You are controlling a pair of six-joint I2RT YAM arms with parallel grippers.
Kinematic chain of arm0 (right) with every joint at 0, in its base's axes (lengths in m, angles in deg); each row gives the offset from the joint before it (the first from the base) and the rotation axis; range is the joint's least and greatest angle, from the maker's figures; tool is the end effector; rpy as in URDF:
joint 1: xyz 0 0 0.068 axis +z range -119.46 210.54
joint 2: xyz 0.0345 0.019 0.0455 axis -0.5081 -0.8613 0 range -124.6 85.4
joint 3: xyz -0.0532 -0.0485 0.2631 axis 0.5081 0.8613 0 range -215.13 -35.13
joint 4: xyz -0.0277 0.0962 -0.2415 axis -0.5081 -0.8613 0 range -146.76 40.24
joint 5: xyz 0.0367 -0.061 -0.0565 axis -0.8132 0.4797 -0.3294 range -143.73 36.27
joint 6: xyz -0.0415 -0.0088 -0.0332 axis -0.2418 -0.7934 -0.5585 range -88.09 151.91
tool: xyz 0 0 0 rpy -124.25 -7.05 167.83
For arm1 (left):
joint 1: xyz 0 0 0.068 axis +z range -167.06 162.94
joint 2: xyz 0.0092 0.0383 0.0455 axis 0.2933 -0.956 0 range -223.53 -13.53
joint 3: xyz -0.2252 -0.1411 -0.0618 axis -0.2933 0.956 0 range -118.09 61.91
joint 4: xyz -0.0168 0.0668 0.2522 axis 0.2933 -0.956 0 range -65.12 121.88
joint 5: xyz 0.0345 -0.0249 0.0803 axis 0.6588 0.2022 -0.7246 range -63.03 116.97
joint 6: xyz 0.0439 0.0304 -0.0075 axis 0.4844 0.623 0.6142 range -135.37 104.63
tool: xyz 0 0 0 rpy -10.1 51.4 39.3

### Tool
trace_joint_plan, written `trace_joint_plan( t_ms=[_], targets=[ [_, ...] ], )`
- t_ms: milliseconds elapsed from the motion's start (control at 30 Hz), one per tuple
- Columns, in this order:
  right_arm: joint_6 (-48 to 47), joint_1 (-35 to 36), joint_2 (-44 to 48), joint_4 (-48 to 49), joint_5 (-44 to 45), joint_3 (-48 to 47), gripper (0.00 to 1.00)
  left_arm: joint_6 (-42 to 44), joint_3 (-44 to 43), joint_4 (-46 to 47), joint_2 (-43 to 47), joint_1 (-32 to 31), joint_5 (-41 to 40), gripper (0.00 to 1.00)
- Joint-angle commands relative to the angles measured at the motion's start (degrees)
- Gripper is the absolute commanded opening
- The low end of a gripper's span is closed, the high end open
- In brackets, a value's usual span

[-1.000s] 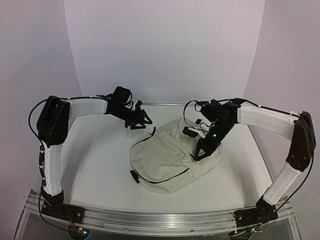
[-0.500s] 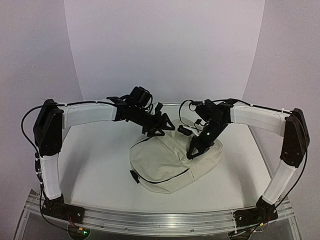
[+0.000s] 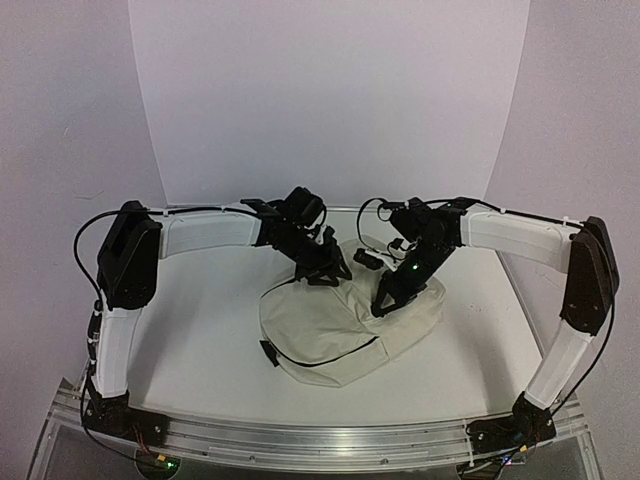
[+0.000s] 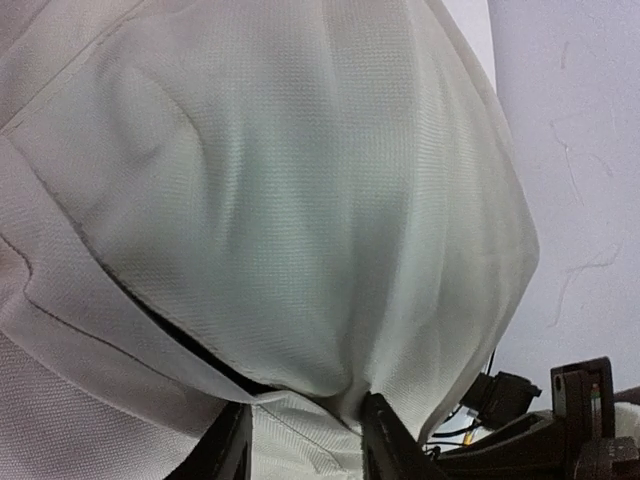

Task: Pack the student bag
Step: Zip the student bag at the center of the board.

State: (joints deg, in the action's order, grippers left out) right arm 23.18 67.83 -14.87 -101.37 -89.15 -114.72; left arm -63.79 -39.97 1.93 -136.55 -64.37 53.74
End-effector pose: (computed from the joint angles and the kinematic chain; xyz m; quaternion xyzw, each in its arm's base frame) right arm 0.2650 0.2277 0.2448 -0.4111 0.8480 0.3275 0.0680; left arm 0.3139 -0.3640 0.2202 0.0682 0.9180 -0.3867 0.0555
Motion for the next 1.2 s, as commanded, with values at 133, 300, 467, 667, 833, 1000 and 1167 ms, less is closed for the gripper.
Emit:
trace_joint_plan(
  t_ms=[133,300,467,667,833,1000,1167],
  targets=[
    [-1.74,0.41,4.15,1.38,1.94,2.65,0.00,0.20,0.05,-1.87,3.48,0.20,-2.07,0.00],
    [-2.89,0.41,6.84,0.45,2.90,6.45,0.00,-1.12,1.48,-3.46,7.39,1.23,-5.78,0.00],
    [-4.81,0.41,8.42,-0.95,5.03,9.14,0.00,-4.02,5.70,-2.39,11.73,4.43,-8.22,0.00],
    [-6.01,0.41,7.41,-2.42,6.56,9.73,0.00,-3.65,7.29,-2.12,12.62,6.78,-8.31,0.00],
    [-4.84,0.39,5.67,-2.33,5.16,6.67,0.00,9.52,13.37,5.94,16.95,6.62,-2.98,0.17],
    [-3.17,-0.46,6.47,-2.22,2.78,3.92,0.00,28.97,20.91,11.88,25.71,6.53,-8.05,0.59],
    [0.04,-2.55,4.43,-2.18,-1.16,2.35,0.00,51.25,24.69,17.98,28.33,5.19,-9.83,0.80]
  ],
)
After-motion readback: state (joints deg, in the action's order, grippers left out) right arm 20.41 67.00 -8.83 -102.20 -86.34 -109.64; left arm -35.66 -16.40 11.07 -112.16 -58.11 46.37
